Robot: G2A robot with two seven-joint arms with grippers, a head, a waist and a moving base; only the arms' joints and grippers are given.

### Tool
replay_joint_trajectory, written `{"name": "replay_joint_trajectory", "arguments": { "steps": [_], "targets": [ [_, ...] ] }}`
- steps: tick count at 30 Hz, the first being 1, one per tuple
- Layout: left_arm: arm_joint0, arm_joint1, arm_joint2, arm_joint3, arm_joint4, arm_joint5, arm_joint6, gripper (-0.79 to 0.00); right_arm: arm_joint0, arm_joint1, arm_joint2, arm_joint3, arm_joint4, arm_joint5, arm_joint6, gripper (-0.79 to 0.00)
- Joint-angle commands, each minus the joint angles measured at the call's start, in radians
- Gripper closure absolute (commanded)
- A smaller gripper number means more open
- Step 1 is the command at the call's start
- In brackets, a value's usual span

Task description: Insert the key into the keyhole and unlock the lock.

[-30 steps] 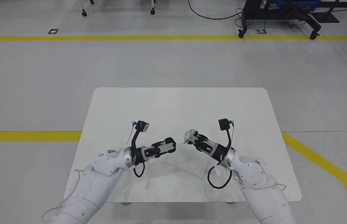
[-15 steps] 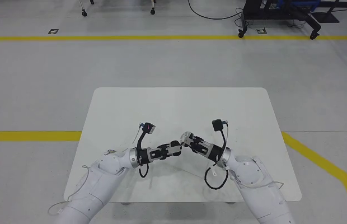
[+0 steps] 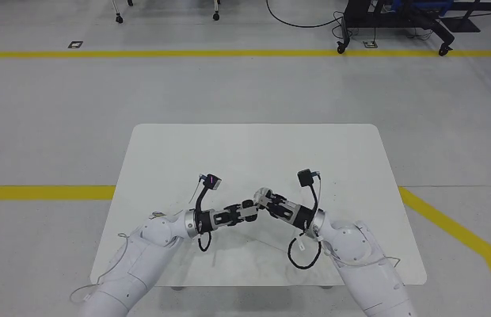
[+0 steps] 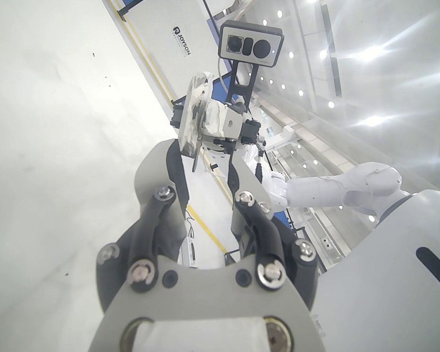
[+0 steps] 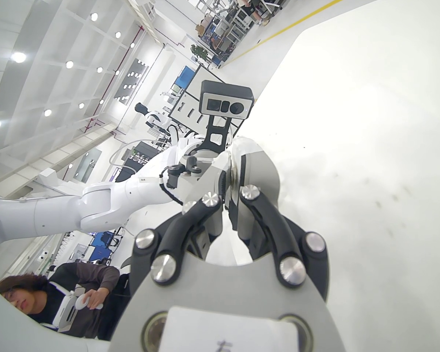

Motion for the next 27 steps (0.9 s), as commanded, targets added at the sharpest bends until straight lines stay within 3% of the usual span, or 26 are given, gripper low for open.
{"name": "replay_joint_trajectory", "arguments": {
  "steps": [1, 17, 27],
  "targets": [
    [0.0, 0.0, 0.001, 0.002, 0.001, 0.0, 0.001, -0.231, -0.002, 0.001, 0.002, -0.001, 0.002, -0.001, -0.002, 0.0],
    [-0.002, -0.001, -0.002, 0.012, -0.011, 0.0, -0.015, -0.212, -0.002, 0.006, 0.001, -0.002, 0.004, 0.005, -0.008, 0.0],
    [-0.006, -0.001, -0.007, 0.013, -0.018, 0.008, -0.02, -0.071, 0.006, 0.007, -0.007, 0.004, 0.008, 0.014, -0.008, 0.0]
  ]
}}
